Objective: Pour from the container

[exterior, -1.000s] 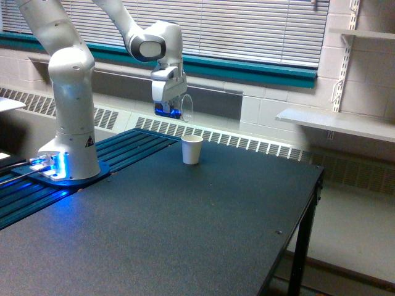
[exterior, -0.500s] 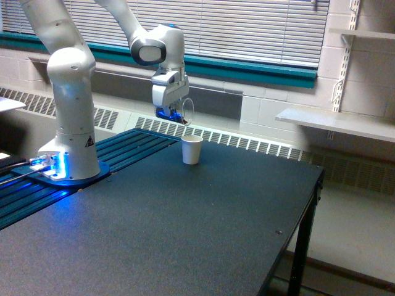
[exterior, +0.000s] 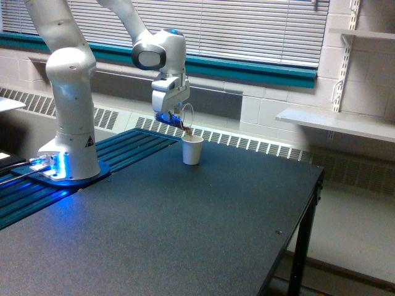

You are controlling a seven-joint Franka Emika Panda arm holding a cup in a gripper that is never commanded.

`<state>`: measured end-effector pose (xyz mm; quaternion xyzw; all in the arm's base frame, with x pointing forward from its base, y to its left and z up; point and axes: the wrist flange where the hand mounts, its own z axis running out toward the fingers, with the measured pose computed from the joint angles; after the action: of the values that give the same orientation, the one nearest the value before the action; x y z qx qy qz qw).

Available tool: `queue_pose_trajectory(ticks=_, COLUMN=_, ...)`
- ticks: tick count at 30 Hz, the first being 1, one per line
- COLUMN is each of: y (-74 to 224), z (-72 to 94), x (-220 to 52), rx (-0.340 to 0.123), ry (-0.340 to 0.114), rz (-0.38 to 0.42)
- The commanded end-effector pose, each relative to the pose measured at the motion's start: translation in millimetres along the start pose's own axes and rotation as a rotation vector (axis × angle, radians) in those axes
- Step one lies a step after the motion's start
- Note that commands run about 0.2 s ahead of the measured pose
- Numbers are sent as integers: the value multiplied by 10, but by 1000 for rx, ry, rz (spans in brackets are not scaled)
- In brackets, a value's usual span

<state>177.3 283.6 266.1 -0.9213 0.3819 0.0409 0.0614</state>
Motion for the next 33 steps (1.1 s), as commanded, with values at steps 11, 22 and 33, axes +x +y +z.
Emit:
queue_pose_trajectory(ticks=11, y=1, z=103, x=70, rx=-14, ry=-21, rz=-38)
queue_pose_trajectory(ticks=22, y=-8, z=136, x=71, rx=-17, ry=-38, rz=-40)
queue_pose_trajectory(ticks=33, y=-27, z=168, x=91, rx=-13, ry=-57, rz=-45)
